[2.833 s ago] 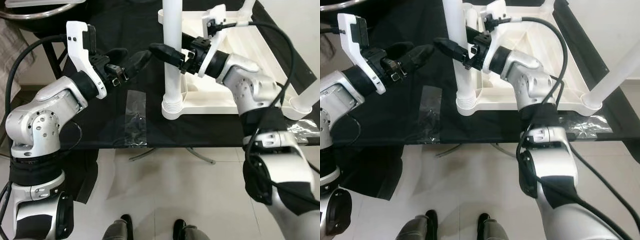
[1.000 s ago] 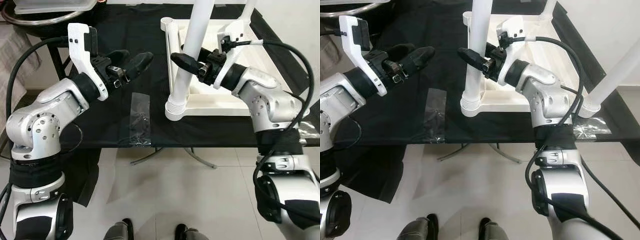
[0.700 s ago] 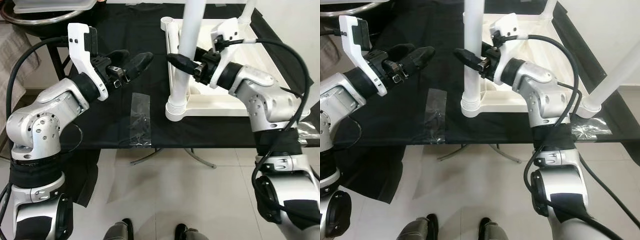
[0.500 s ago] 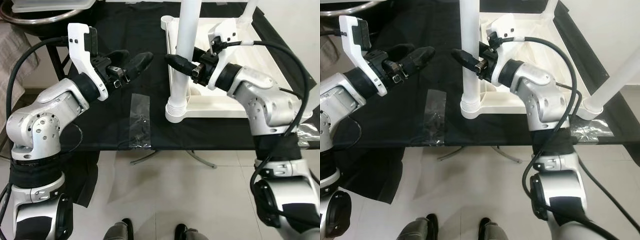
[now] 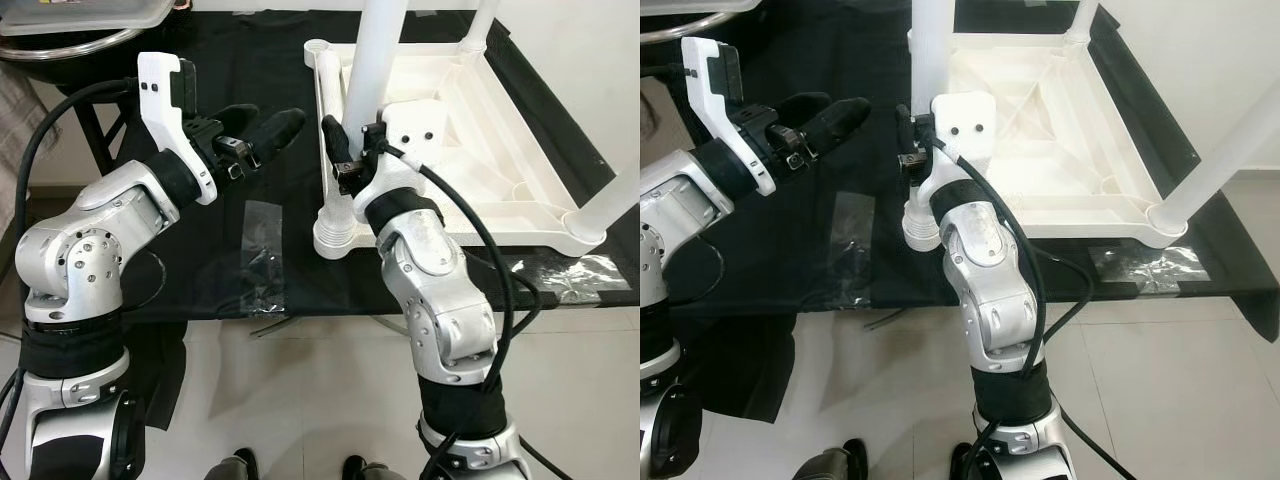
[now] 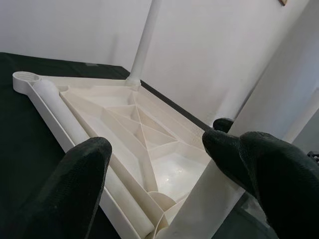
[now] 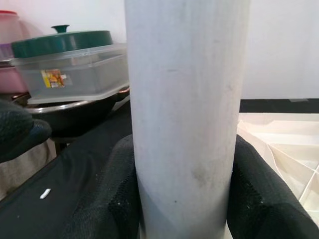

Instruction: Building children table

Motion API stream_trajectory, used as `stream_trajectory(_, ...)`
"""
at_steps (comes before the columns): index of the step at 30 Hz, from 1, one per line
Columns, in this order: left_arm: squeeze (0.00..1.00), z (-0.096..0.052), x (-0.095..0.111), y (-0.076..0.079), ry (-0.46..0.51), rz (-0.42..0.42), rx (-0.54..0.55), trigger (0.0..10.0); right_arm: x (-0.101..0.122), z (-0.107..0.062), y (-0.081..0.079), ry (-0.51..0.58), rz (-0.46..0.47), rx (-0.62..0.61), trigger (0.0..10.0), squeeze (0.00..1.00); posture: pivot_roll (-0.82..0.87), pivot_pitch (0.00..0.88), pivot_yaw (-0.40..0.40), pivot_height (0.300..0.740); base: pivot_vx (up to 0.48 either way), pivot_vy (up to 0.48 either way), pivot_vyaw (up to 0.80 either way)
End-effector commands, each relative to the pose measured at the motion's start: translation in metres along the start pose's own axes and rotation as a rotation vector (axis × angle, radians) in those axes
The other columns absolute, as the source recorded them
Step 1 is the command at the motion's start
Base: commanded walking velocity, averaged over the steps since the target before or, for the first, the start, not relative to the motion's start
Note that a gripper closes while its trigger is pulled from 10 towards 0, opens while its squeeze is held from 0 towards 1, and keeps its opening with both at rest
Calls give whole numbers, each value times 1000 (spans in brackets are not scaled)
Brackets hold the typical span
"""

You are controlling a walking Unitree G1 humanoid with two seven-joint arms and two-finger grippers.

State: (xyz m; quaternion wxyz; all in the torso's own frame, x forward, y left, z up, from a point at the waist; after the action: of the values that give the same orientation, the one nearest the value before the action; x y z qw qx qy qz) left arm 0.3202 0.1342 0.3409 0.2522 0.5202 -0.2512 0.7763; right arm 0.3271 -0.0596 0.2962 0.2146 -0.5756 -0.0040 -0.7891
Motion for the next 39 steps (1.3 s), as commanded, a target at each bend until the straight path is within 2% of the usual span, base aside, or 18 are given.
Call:
stream_trajectory(1,0,-2,5,-1,11,18,-7,10000,-70,-13,31,-332,32,-164,0,0,121,270,-28,740,0,0,0)
stream_trajectory(6,0,-1,3,0,13,15,-10,10000,-63,-17,29,-298,22,-200,0,0,114,267,-22,740,0,0,0)
stream_trajectory(10,0,0,3,1,14,14,-12,10000,-61,-15,27,-294,17,-181,0,0,112,267,-20,740,0,0,0)
stream_trajectory(13,0,1,3,1,16,13,-14,10000,-62,-9,9,-320,-3,-23,0,0,107,266,-22,740,0,0,0)
stream_trajectory(17,0,0,3,1,17,12,-12,10000,-60,-7,3,-324,-15,49,0,0,107,267,-25,740,0,0,0)
stream_trajectory(21,0,-2,2,0,18,12,-7,10000,-60,-6,0,-336,-29,98,0,0,105,267,-28,740,0,0,0)
stream_trajectory(30,0,-1,3,0,23,14,-6,10000,-59,-7,4,-339,-28,98,0,0,102,262,-29,740,0,0,0)
stream_trajectory(32,0,-1,5,-2,27,20,-5,10000,-59,-9,3,-341,-24,107,8431,0,100,259,-29,740,0,0,0)
stream_trajectory(33,0,-2,6,-3,31,25,-4,10000,-59,-9,3,-342,-22,112,9725,0,100,259,-29,740,0,0,0)
stream_trajectory(36,0,-2,7,-4,33,28,-3,10000,-59,-10,3,-343,-21,115,9725,0,100,259,-29,740,0,0,0)
stream_trajectory(39,0,-6,19,-8,58,62,-19,10000,-59,-9,2,-340,-14,124,10000,0,99,252,-31,740,0,0,0)
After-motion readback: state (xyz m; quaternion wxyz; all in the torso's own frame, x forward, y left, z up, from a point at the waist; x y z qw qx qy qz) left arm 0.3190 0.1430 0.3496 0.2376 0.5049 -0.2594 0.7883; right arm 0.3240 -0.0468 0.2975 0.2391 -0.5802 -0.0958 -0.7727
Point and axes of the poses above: a point about 5 cm out from each wrist's last joint towards the gripper, its own z axis pointing out of the wrist towards the gripper, its own x axis along the axis of the wrist's last joint, y = z × x, the point moved 2 cm from there along z, pointing out of the wrist towards the gripper, and after that the axes turned 14 degrees about z, right-handed, at the moved point
